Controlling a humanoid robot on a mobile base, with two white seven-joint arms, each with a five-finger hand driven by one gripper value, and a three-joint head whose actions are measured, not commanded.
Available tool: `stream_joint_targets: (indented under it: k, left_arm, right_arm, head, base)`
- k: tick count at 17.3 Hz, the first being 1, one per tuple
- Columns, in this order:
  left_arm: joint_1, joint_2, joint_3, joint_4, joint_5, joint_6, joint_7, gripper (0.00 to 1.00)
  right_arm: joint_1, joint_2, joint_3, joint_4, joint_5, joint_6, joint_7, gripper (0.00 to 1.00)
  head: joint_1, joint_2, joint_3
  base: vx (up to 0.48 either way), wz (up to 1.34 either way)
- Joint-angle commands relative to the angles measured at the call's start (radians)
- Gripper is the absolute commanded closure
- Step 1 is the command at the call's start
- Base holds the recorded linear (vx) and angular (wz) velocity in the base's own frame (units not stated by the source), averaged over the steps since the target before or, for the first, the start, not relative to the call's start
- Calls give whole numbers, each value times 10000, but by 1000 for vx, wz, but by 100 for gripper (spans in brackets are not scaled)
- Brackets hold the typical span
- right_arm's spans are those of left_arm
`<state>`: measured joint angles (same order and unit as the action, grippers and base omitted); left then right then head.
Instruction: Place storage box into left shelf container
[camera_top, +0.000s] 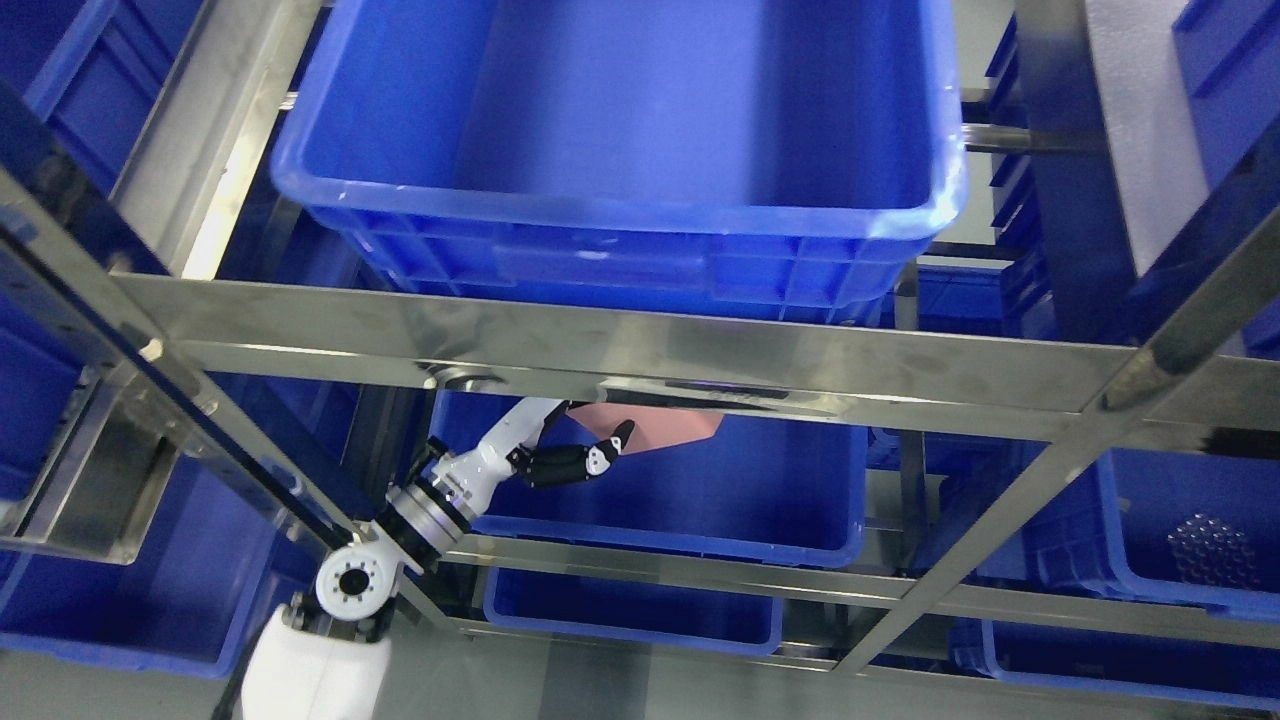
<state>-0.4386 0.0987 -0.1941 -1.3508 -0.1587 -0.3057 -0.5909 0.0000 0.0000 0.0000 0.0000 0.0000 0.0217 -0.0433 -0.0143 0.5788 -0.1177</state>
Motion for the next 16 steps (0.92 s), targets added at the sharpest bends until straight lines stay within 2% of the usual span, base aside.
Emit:
stream_joint_targets:
  k: [1,3,7,8,10,12,13,14,16]
  left_arm:
    - [-1152,-326,238,2109,-2353,-255,-150,89]
    - [-1137,-740,391,2156,-2402,-379,-43,72]
    - [-800,-813,1372,1804,-2309,-410,308,49]
    - [-784,-813,1404,1652,-2294,-319,523,40]
    - [-692,-813,1374,1116,-1700,-28,1470,12]
    - [-356,-813,1160,352,76,217,3551,7]
    - [41,-813,839,-550,372,705,4914,1]
    - [485,-813,517,-1288,679,1105,5702,1]
    - [1344,-813,132,-2440,1247,1521,6444,1]
  right_arm:
    - [92,-174,-46,-175,15,-2,3,0]
    - [92,-174,-46,-175,15,-2,3,0]
    - [92,-174,-46,-175,15,-2,3,0]
    - [92,-174,-46,-175,15,-2,3,0]
    - [92,-174,-46,-175,15,-2,3,0]
    - [92,-174,-46,-175,15,-2,3,0]
    - [92,-174,-46,-175,15,-2,3,0]
    - [92,-174,-46,-175,15,-2,3,0]
    - [92,-174,-46,-175,15,-2,3,0]
  head:
    - [0,0,0]
    - [0,0,0]
    - [0,-2,0]
    - [0,-3,0]
    - [0,-3,0]
    - [0,-3,0]
    - [0,-3,0]
    - [0,-3,0]
    - [0,-3,0]
  base:
    - [50,-178]
    - [40,-149]
    - [8,-33]
    - [0,0]
    - [0,0]
    - [0,0]
    - [0,0]
    - [0,0]
    - [0,0]
